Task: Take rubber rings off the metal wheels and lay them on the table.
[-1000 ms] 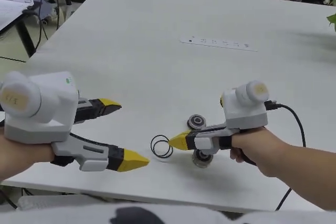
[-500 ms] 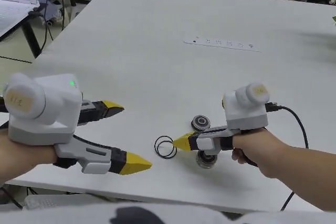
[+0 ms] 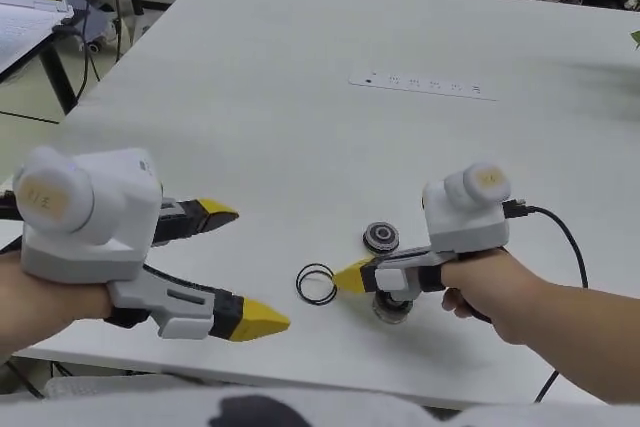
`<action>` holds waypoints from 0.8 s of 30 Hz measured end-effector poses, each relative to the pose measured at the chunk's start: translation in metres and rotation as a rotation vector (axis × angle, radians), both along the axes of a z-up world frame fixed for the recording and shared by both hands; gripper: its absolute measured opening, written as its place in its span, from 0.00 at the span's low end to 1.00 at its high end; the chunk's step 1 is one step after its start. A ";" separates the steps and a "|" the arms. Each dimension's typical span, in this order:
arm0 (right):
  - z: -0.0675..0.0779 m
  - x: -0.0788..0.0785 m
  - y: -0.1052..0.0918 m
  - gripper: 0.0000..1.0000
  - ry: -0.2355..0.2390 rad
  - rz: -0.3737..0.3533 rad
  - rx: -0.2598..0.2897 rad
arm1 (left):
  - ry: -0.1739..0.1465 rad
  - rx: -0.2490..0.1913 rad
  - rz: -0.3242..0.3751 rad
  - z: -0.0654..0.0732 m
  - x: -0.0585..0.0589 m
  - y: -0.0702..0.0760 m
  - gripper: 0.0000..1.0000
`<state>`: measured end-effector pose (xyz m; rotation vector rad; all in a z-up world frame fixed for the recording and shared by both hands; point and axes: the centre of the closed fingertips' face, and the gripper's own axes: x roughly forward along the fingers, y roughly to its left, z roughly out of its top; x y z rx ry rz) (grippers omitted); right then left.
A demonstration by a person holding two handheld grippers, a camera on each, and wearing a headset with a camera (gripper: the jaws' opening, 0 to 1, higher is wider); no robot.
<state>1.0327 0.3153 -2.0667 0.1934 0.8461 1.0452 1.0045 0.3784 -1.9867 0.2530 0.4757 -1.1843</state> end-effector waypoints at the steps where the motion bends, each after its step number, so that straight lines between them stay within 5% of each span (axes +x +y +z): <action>1: 0.000 0.000 0.000 0.00 0.001 0.000 -0.002 | 0.001 -0.001 -0.001 0.000 0.000 0.000 0.80; 24: -0.007 0.000 0.000 0.01 -0.016 0.018 -0.053 | 0.017 0.005 0.004 -0.005 -0.002 0.002 0.80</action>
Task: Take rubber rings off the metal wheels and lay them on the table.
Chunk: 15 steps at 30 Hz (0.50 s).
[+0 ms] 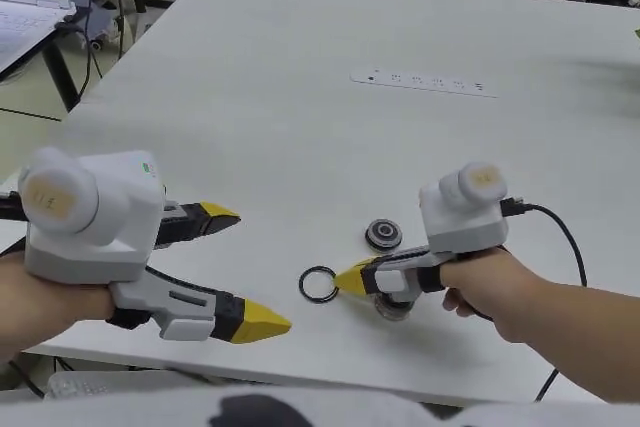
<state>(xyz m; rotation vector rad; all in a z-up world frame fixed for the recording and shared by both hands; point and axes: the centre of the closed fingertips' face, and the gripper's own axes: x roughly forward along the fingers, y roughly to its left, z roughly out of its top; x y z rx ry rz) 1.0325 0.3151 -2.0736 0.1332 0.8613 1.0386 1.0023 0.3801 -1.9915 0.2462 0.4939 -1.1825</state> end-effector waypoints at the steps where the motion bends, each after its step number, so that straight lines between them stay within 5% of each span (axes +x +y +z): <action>1: 0.000 0.000 0.000 0.01 -0.003 0.002 -0.003 | 0.002 0.000 0.000 0.000 0.000 0.000 0.80; 15: 0.005 -0.003 -0.001 0.05 -0.026 0.021 0.003 | 0.012 0.009 -0.002 -0.004 0.000 -0.001 0.80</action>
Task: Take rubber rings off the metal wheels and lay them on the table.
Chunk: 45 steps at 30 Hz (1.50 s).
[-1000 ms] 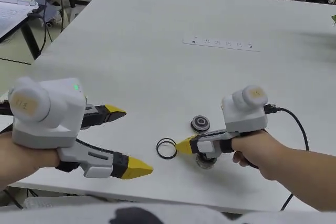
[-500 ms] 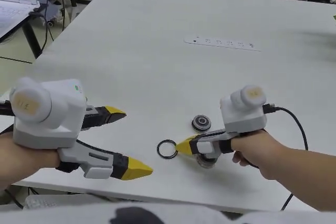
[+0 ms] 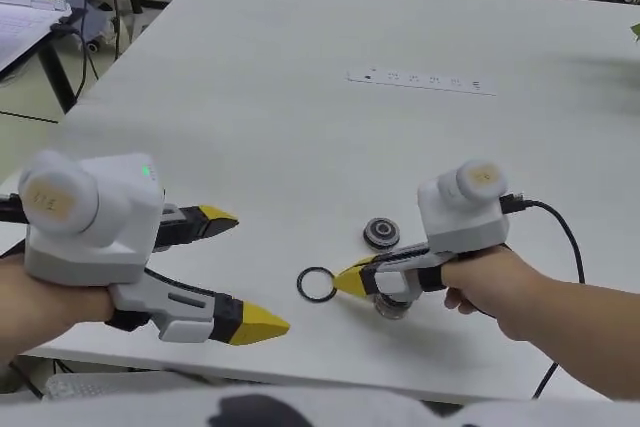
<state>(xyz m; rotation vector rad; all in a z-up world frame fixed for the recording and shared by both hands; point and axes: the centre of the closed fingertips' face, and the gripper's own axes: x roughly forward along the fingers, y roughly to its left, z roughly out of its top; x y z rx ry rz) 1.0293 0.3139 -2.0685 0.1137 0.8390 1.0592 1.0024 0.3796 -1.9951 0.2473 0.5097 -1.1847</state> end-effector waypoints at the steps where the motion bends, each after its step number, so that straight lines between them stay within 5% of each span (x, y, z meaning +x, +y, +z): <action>1: 0.002 0.000 0.000 0.05 -0.004 0.000 0.005 | 0.001 0.001 -0.001 0.000 0.000 0.000 0.80; 25: 0.046 0.013 -0.026 0.10 -0.102 -0.059 0.121 | 0.004 -0.018 0.006 0.014 0.024 -0.021 0.79; 45: 0.056 0.021 -0.055 0.15 -0.161 -0.092 0.104 | 0.021 -0.033 0.023 0.010 0.046 -0.037 0.78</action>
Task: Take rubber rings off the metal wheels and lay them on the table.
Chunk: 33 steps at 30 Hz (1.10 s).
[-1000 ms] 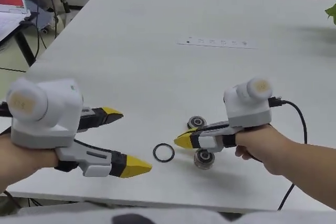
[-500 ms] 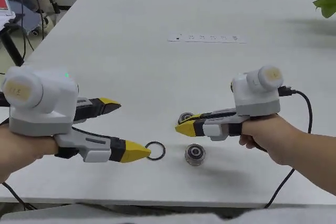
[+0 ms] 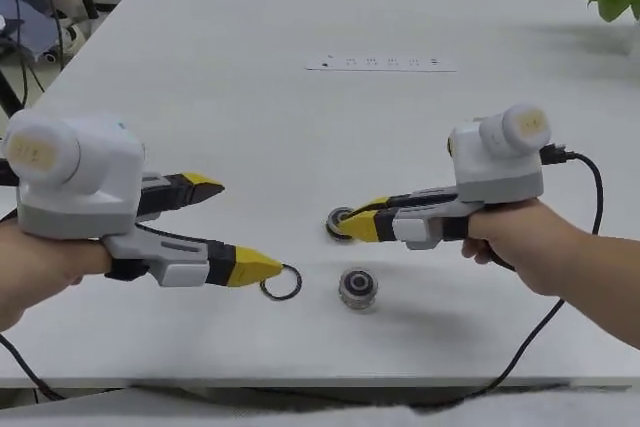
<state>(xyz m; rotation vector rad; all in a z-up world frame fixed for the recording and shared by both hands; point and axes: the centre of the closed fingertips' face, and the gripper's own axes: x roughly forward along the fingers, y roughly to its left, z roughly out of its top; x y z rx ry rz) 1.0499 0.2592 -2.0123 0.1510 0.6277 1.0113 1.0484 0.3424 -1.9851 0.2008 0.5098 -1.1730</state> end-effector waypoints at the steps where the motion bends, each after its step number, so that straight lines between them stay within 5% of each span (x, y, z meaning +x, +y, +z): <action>1: 0.000 0.000 -0.001 0.15 -0.003 -0.001 -0.003 | 0.002 0.000 -0.001 -0.001 0.001 -0.001 0.78; 33: -0.009 0.027 -0.038 0.19 -0.054 -0.046 -0.073 | 0.025 0.022 -0.024 -0.013 0.032 -0.025 0.75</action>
